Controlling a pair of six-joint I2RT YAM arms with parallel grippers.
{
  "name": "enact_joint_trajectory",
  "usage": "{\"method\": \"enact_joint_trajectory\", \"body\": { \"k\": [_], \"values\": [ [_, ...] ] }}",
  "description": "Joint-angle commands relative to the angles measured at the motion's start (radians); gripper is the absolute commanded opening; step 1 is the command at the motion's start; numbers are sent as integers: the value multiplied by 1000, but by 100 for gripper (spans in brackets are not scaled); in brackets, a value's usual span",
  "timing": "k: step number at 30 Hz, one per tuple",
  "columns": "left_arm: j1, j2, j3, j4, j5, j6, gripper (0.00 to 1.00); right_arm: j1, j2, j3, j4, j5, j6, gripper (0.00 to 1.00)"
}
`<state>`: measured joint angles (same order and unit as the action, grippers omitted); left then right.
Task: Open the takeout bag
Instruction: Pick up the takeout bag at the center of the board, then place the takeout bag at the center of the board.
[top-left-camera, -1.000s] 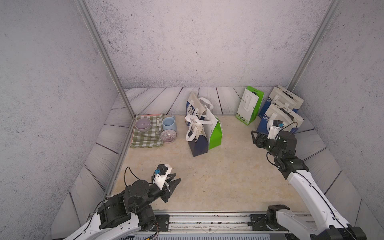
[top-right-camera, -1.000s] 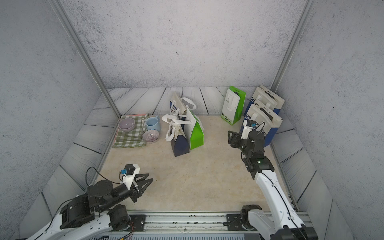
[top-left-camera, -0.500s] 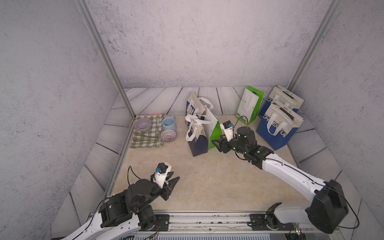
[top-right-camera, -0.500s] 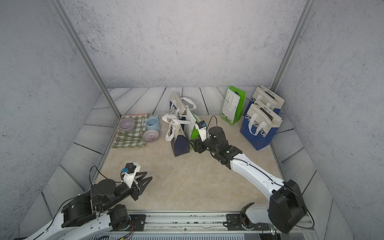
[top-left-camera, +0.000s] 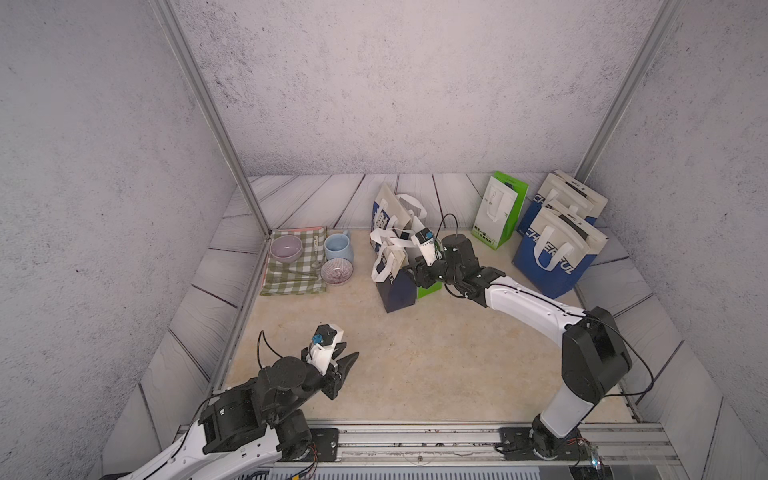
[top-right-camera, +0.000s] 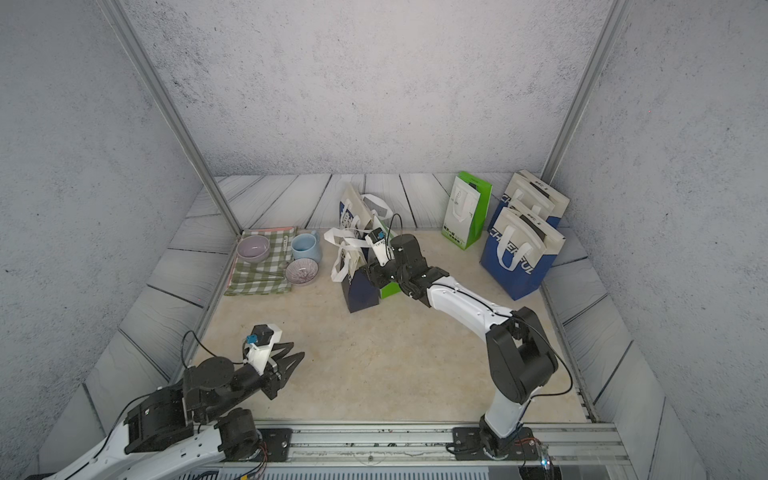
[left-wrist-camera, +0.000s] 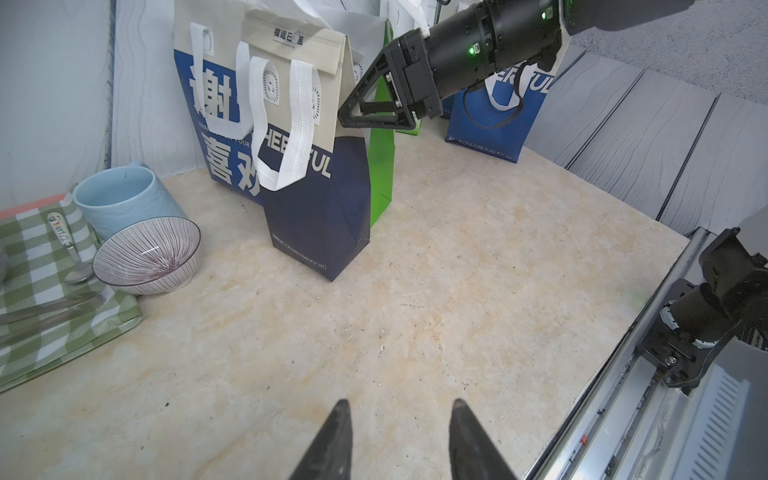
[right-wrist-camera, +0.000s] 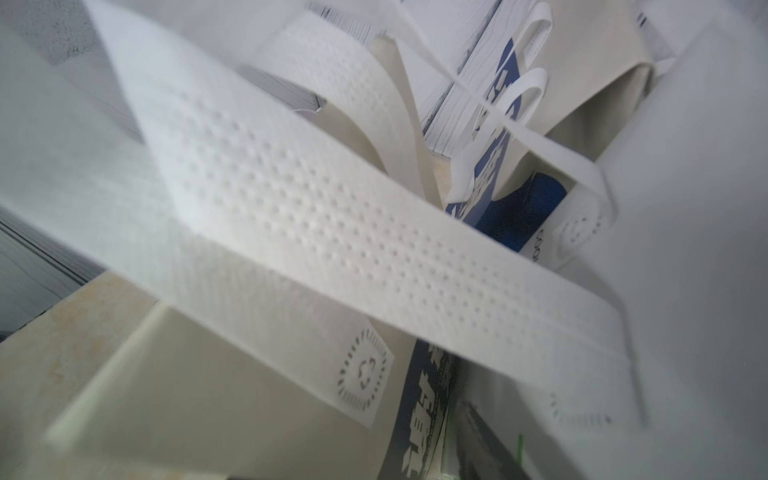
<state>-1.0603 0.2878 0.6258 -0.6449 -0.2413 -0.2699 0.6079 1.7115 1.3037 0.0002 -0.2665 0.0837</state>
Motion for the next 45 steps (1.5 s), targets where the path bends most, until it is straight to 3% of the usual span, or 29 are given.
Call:
{"method": "enact_joint_trajectory", "body": {
  "k": [1,5,7,13,18,24,30,43,45],
  "values": [
    [1,1,16,-4,-16,6,40,5,34,53,12,-27,-15,44],
    [2,4,15,-4,-15,5,40,8,28,47,22,-96,-22,8],
    [3,9,14,2,-16,9,40,10,-7,13,35,-141,-24,0],
    [15,68,-2,122,-21,49,45,23,-156,-84,-79,-347,-85,0],
    [16,117,-90,276,10,7,49,30,-369,-240,-141,-478,-112,0],
    [15,158,-157,385,91,-9,52,37,-526,-346,-267,-507,-180,0],
    [14,158,-235,511,203,-3,53,41,-563,-406,-280,-493,-222,0],
    [14,205,-323,680,255,59,53,40,-446,-386,-220,-628,-347,2],
    [14,214,-335,699,260,62,52,39,-450,-401,-198,-629,-324,9]
  ]
}}
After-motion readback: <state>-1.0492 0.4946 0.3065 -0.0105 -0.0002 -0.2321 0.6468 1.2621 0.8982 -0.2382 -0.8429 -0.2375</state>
